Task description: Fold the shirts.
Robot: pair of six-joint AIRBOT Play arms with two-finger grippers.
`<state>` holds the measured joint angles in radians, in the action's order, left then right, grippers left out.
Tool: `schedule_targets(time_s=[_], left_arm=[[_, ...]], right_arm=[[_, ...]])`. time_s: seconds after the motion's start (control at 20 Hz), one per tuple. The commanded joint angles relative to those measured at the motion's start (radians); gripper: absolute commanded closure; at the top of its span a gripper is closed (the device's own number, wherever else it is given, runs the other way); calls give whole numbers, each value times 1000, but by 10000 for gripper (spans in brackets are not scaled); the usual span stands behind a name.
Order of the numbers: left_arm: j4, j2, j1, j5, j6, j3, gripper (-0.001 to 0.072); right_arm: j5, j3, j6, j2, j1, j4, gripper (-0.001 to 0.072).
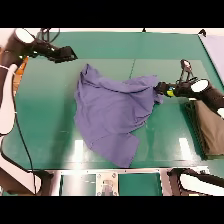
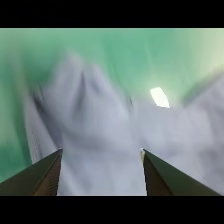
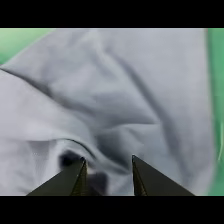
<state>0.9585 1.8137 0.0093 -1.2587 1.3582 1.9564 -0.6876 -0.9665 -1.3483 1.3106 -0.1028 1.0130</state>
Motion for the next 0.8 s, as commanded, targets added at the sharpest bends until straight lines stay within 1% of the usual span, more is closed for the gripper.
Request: schedule_targets(time_s=[0.0,0.05,0.1,0.15,0.2,0.25,0.35,0.45,0.5,0.55,0.65,0.75], left_arm=[[-15,-13,58,-433,201,37,142],[-7,-34,58,-492,233,-4,143],[16,-76,48,-519,241,-66,143],[50,-126,33,-517,243,-138,143],[87,-187,14,-499,241,-223,143],[117,-262,-6,-469,238,-332,142],[134,-418,-36,-400,239,-573,142],[125,-569,-51,-304,244,-831,142],[116,-629,-56,-261,262,-946,142],[79,-684,-62,-213,265,-1060,141],[-10,-745,-101,-98,265,-1239,142],[-86,-750,-180,25,265,-1374,142]], right_arm=[[-237,-78,-2,12,-129,36,373],[-289,-79,-3,11,-171,36,374],[-320,-74,-4,11,-204,36,374],[-343,-67,-4,11,-238,36,369],[-347,-58,-4,11,-264,36,318],[-346,-48,-4,11,-283,36,299],[-333,-41,-4,13,-306,35,309],[-299,-41,-4,16,-310,21,314],[-296,-41,-4,17,-310,10,359],[-296,-41,-3,20,-309,-5,380],[-297,-41,-1,31,-308,-20,380],[-297,-41,-1,45,-308,-25,379]])
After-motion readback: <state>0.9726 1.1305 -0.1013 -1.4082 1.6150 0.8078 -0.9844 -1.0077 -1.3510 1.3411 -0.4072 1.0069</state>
